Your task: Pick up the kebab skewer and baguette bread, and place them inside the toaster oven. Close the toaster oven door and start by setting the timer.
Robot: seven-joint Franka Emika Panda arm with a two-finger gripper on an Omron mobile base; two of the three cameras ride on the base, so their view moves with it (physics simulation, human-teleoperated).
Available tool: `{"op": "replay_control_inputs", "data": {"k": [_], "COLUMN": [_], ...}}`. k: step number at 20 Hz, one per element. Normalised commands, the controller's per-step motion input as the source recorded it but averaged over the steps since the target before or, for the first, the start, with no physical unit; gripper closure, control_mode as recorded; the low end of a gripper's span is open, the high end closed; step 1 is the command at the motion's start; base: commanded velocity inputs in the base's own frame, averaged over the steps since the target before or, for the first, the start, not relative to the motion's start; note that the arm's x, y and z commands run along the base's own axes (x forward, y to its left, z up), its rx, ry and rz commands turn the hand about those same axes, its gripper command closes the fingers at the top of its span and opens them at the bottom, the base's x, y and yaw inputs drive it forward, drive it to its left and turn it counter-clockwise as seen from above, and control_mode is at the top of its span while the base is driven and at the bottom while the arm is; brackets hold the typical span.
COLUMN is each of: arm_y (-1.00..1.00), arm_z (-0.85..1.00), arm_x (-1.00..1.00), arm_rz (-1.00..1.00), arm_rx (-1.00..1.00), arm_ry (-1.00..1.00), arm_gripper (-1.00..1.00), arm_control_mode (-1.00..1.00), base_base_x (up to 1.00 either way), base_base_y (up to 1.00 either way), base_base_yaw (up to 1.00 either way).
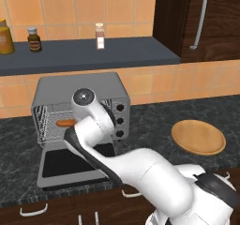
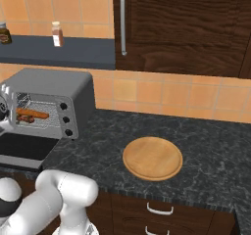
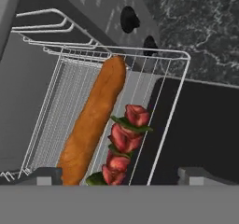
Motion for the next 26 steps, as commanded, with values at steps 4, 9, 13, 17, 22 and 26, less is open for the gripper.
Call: {"op": "replay_control_inputs", "data": {"k": [4,9,13,17,22,26], "arm_y": [-0.28,-0.19,0.01,0.17,0.02,0.0], "arm_z": [0.0,-0.11,-0.23,-0.21,0.0,0.14], "arm_x": [-0.27,-0.1,-0.26,0.0,-0.12,-0.1], "arm_rz": [0.44,0.47,0.41,0.34,0.27,0.08], "arm_rx": [-0.06,-0.11,-0.33,-0.36,-0.24,-0.04], "arm_ry": [-0.03,-0.1,-0.18,-0.05,-0.12,-0.26], "arm_gripper": [-1.0,-1.0,-1.0,-1.0,-1.0,-1.0], "arm_control_mode": [-1.0,-1.0,-1.0,-1.0,-1.0,-1.0], "base_base_x": [0.0,0.0,0.0,0.0,0.0,0.0], "base_base_y": [0.0,0.0,0.0,0.0,0.0,0.0], "base_base_yaw": [0.0,0.0,0.0,0.0,0.0,0.0]}}
